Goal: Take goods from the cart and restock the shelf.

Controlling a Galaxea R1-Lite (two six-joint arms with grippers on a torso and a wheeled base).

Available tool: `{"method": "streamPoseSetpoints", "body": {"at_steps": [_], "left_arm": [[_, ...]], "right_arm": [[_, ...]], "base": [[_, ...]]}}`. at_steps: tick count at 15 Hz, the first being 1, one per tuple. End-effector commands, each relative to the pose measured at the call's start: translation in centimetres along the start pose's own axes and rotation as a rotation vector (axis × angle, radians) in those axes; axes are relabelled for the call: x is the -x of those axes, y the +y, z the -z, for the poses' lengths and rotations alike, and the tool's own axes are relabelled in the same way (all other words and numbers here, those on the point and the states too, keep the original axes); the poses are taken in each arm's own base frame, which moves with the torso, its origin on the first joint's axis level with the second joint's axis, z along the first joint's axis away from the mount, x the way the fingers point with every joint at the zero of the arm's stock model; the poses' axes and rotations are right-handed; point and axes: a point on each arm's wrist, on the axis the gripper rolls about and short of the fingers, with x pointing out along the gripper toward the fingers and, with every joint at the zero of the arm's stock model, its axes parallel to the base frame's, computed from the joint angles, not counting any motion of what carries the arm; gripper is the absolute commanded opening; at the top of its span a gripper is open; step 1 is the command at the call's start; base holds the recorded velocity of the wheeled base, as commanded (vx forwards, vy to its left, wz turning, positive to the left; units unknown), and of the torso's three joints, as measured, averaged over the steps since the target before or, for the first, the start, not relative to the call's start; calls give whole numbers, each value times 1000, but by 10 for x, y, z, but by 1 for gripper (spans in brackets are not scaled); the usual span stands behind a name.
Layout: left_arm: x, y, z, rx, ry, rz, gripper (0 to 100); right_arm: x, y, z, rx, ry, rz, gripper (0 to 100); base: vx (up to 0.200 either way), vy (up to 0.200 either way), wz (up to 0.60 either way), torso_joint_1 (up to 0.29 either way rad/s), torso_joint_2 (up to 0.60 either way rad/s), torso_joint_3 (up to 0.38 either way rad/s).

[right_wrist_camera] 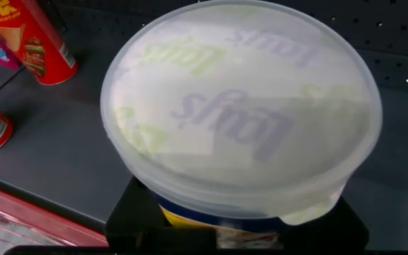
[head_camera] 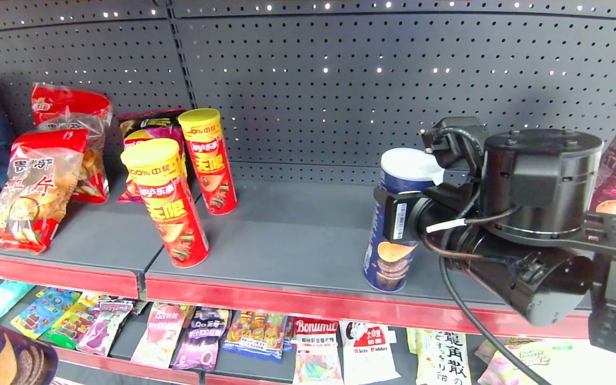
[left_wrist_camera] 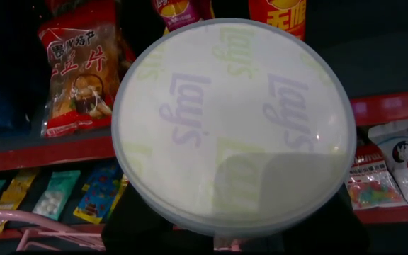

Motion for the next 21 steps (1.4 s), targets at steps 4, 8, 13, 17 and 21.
{"method": "streamPoseSetpoints", "body": {"at_steps": [4,8,13,17,21], "left_arm": [[0,0,1,0,2,0,0],[0,0,1,-1,4,-1,0],[2,0,2,2,-3,-3,0],[1,0,3,0,1,-2,0],[1,0,3,0,1,-2,0]], "right_arm": [[5,0,8,18,20,-11,0],[6,-1,9,29,22,-6,0],[6,0,9,61,25,-6,0],[6,-1,11,61,27,-3,100],[7,-1,9,61,22,3,100]], "base": [[0,0,0,0,0,0],[0,0,0,0,0,0],[0,0,0,0,0,0],[0,0,0,0,0,0],[0,0,0,0,0,0]]}}
